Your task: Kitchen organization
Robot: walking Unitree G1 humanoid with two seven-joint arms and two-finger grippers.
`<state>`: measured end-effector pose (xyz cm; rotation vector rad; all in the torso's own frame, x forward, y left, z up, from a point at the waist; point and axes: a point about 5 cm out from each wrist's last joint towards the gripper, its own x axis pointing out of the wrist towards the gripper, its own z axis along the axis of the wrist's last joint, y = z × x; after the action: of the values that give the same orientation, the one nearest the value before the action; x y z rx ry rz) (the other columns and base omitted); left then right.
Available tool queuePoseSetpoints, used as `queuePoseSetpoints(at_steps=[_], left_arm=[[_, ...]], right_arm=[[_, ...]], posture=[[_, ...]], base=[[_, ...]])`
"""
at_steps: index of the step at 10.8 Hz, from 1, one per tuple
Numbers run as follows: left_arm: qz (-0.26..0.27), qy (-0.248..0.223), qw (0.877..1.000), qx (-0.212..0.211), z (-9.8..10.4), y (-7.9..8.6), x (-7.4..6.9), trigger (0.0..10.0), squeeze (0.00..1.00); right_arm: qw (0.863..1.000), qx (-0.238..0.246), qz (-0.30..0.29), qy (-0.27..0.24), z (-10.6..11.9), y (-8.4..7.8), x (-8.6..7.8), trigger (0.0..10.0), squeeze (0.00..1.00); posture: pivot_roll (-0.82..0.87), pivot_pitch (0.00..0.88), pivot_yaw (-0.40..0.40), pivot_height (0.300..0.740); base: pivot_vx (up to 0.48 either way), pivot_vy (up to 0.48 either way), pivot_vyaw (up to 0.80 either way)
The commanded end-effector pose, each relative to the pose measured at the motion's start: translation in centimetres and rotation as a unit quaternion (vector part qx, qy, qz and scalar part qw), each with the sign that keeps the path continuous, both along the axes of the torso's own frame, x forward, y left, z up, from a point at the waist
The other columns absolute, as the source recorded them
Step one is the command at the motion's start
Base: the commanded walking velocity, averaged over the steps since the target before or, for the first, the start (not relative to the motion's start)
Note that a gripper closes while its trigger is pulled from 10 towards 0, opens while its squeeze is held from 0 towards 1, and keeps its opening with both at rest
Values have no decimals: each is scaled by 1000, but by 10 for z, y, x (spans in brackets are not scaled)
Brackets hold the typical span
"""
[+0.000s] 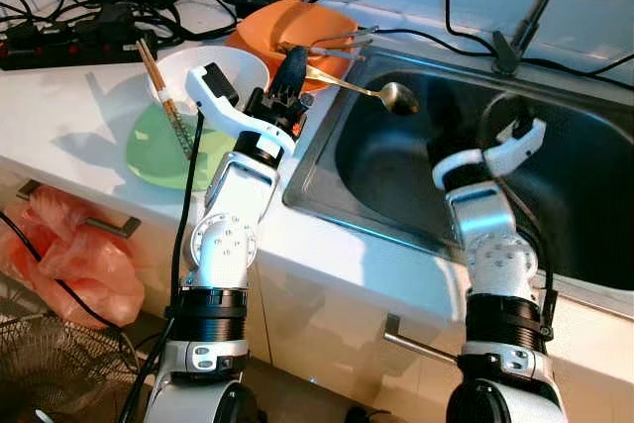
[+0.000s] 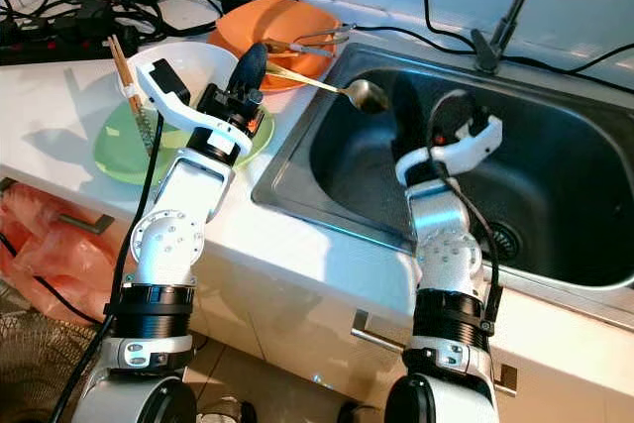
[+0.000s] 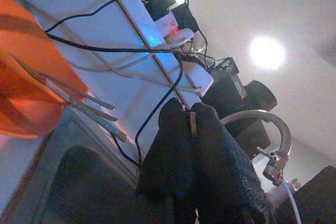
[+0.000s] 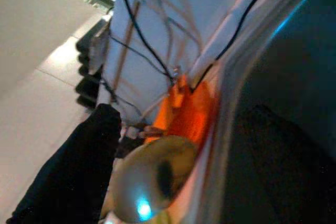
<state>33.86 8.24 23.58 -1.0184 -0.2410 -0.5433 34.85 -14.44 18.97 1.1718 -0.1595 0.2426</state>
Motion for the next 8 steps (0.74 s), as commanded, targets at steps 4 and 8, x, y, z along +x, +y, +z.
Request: queuePoseSetpoints(at_steps=[4, 8], left_arm=[[-40, -30, 996, -71, 21, -27, -6, 10000, 0], [-59, -21, 995, -74, 18, -32, -5, 10000, 0]], right_arm=[[1000, 1, 15, 6, 0, 1, -3, 10000, 0], [1000, 4, 23, 8, 0, 5, -3, 10000, 0]], posture=[[30, 80, -31, 740], [31, 87, -29, 740]], base=[[0, 0, 0], [0, 0, 0]])
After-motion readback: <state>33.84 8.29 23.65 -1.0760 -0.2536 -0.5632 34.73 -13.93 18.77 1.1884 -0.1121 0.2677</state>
